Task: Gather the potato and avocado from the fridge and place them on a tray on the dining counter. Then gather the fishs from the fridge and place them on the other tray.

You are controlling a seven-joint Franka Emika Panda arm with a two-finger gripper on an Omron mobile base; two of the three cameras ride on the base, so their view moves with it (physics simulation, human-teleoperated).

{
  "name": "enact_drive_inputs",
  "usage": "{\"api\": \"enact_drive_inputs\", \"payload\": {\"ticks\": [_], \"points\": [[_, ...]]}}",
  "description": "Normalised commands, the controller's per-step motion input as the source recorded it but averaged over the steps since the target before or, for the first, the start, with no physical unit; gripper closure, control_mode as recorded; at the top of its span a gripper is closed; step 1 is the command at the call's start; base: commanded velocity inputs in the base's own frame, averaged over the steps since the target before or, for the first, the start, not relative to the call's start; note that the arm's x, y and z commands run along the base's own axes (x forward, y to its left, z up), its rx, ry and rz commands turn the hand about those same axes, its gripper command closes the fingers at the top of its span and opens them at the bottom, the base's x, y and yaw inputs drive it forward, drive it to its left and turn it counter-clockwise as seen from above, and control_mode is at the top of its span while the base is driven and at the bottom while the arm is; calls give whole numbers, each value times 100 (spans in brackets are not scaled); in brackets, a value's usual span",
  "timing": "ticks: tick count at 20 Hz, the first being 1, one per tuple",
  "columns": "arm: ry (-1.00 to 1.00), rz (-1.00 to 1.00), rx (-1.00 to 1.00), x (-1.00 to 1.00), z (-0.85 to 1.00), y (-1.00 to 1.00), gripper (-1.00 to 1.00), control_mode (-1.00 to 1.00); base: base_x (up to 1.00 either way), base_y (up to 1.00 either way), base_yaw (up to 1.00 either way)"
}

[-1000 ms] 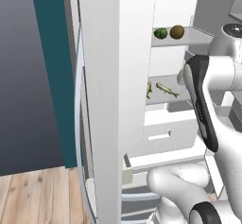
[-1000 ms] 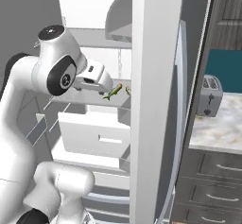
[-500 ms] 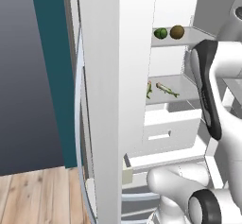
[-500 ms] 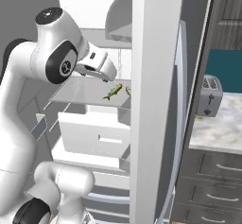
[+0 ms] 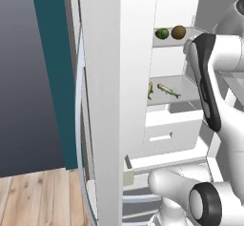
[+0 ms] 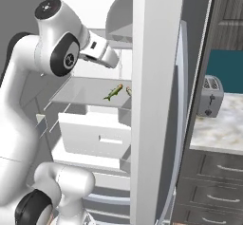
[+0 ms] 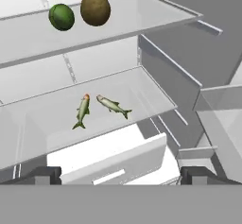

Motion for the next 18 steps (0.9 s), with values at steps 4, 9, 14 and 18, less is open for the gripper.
{"api": "enact_drive_inputs", "payload": {"ticks": [4, 9, 14, 18], "points": [[-18, 0, 0, 31, 15, 0, -100, -100, 0, 0, 0], [-2, -1, 0, 15, 32, 0, -100, -100, 0, 0, 0], [0, -2, 0, 15, 29, 0, -100, -100, 0, 0, 0], [0, 0, 0, 34, 0, 0, -100, -100, 0, 0, 0]]}}
